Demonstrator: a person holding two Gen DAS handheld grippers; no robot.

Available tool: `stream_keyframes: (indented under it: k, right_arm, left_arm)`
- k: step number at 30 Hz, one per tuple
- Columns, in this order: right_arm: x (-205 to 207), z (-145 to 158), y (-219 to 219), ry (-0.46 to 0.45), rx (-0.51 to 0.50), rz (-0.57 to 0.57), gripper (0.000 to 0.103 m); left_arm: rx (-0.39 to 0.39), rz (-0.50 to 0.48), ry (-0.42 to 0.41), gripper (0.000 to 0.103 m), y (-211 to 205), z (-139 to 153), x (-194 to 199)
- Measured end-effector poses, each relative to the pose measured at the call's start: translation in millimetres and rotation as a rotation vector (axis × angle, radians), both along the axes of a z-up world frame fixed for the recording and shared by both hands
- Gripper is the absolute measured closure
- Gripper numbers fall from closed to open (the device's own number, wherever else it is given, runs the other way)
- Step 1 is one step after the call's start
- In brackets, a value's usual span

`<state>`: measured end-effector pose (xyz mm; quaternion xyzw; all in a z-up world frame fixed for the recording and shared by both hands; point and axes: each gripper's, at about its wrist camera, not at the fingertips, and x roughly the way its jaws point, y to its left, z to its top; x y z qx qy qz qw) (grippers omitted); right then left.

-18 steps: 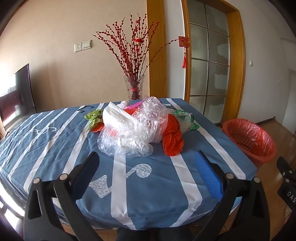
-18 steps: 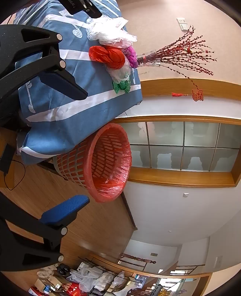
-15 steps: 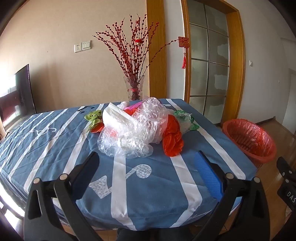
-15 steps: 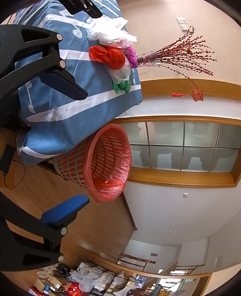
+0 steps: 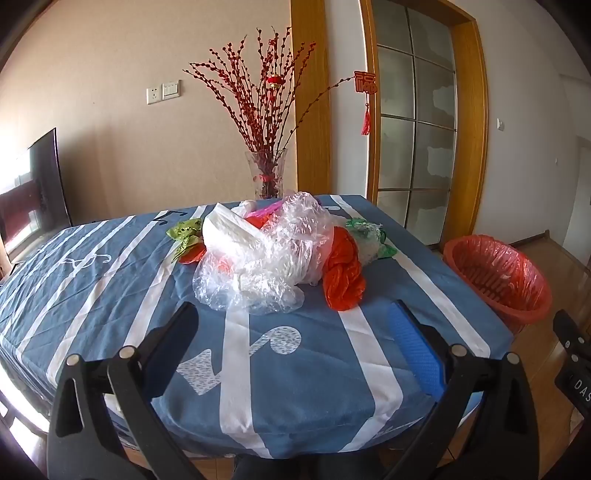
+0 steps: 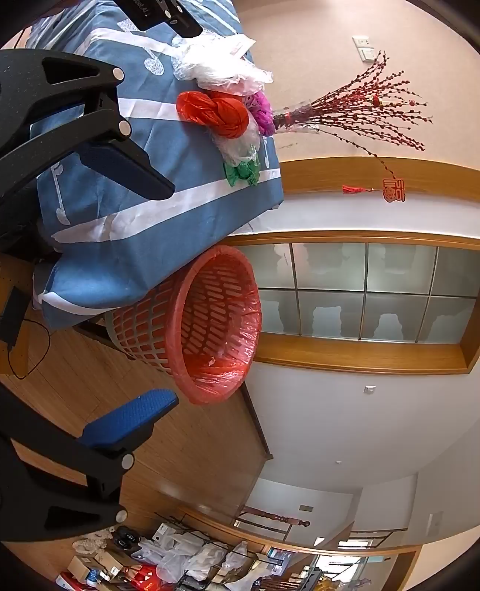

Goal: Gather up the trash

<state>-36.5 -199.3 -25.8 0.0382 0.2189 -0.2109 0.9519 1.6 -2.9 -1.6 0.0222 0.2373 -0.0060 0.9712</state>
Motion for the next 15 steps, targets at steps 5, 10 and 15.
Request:
stream_keyframes:
  k: [5, 10, 15]
  right_arm:
    - [0.1, -0.1, -0.5, 0.0, 0.0, 0.0, 0.002]
    - [0.3, -0.2, -0.9, 0.001, 0.002, 0.0, 0.002]
    - [0.2, -0.7, -1.2, 0.001, 0.003, 0.0, 0.002]
  left_arm:
    - [0.001, 0.001, 0.0, 0.004, -0.4, -0.2, 0.1]
    - [0.002, 0.001, 0.001, 0.004, 0.0, 0.7, 0.2]
    - [0.004, 0.0, 0.001, 0.004, -0.1, 0.6, 0.1]
